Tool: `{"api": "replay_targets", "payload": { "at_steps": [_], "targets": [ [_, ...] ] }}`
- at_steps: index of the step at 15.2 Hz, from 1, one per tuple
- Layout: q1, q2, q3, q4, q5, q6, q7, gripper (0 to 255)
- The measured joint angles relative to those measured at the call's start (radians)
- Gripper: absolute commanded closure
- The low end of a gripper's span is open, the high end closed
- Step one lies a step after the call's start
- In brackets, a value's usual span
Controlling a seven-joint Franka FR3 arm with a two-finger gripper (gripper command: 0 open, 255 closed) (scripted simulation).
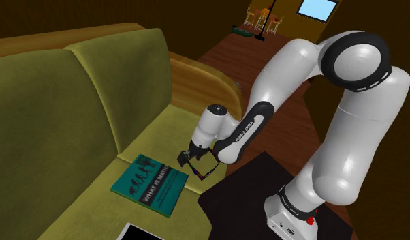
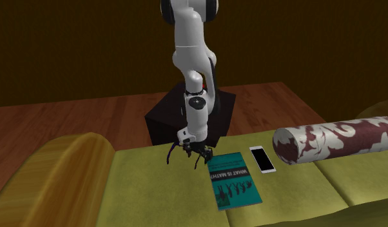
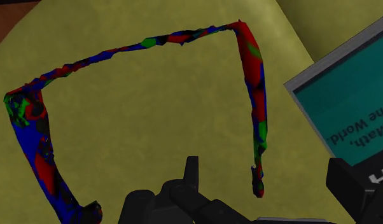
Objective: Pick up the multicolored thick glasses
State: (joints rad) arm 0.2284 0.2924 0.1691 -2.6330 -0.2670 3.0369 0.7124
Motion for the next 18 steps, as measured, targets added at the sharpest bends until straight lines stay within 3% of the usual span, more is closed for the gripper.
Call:
{"api": "replay_targets", "payload": {
  "at_steps": [5,6,18],
  "targets": [
    [0.071,0.088,-0.079,0.026,-0.042,0.066,0.037,0],
    [0.077,0.095,-0.085,0.029,-0.044,0.071,0.038,255],
    [0.067,0.084,-0.077,0.026,-0.04,0.061,0.035,255]
  ]
}}
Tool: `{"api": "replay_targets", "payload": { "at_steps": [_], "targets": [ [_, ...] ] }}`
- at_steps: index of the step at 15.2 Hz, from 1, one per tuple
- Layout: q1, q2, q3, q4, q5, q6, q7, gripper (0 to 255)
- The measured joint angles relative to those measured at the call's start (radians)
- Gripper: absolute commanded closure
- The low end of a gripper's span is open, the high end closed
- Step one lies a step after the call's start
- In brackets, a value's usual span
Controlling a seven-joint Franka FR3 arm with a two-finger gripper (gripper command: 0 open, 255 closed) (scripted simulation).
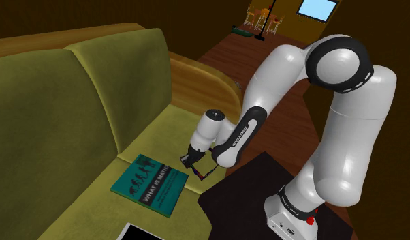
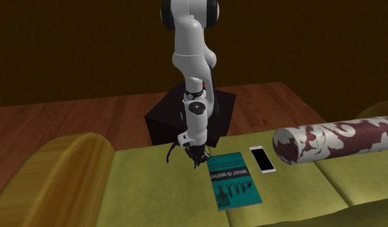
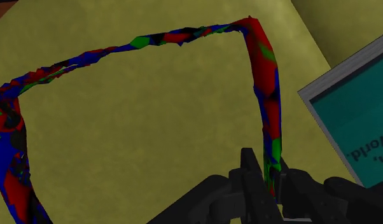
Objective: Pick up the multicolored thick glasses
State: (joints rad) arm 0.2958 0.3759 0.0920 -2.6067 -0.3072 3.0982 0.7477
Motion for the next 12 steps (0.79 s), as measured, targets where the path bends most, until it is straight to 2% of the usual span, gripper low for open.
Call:
{"api": "replay_targets", "payload": {
  "at_steps": [5,9,12],
  "targets": [
    [-0.065,-0.081,0.077,-0.022,0.036,-0.062,-0.029,255],
    [-0.133,-0.157,0.155,-0.042,0.097,-0.12,-0.082,255],
    [-0.165,-0.208,0.201,-0.052,0.151,-0.16,-0.119,255]
  ]
}}
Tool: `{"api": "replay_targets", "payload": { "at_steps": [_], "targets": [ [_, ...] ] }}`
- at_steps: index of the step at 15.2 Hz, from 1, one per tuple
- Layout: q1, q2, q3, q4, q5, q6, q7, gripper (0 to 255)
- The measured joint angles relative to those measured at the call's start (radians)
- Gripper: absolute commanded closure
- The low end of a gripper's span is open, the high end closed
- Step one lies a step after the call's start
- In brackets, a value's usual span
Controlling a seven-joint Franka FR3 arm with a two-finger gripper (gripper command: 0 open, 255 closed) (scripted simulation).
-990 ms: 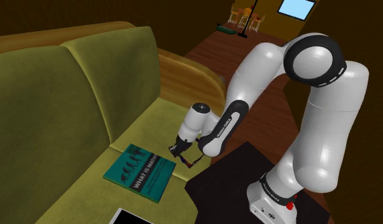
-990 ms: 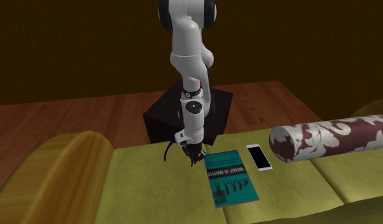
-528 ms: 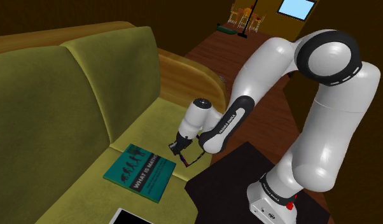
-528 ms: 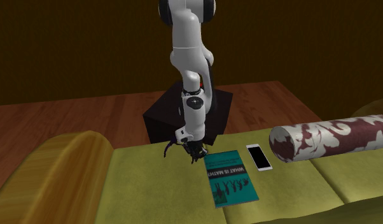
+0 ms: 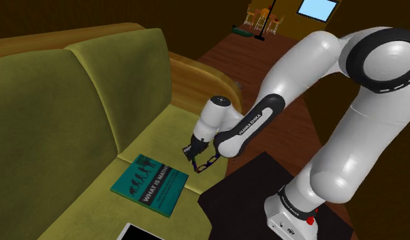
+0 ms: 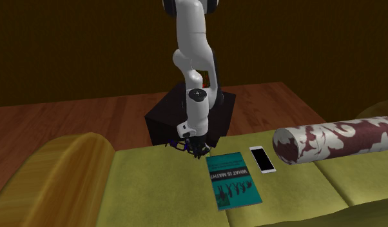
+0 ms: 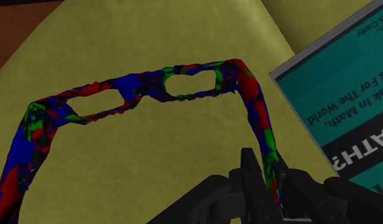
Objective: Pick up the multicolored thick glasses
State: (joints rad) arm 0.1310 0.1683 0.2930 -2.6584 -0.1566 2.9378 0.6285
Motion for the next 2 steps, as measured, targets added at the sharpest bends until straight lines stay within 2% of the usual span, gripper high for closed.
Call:
{"api": "replay_targets", "payload": {
  "at_steps": [2],
  "targets": [
    [-0.016,-0.026,0.022,-0.001,0.033,-0.024,-0.026,255]
  ]
}}
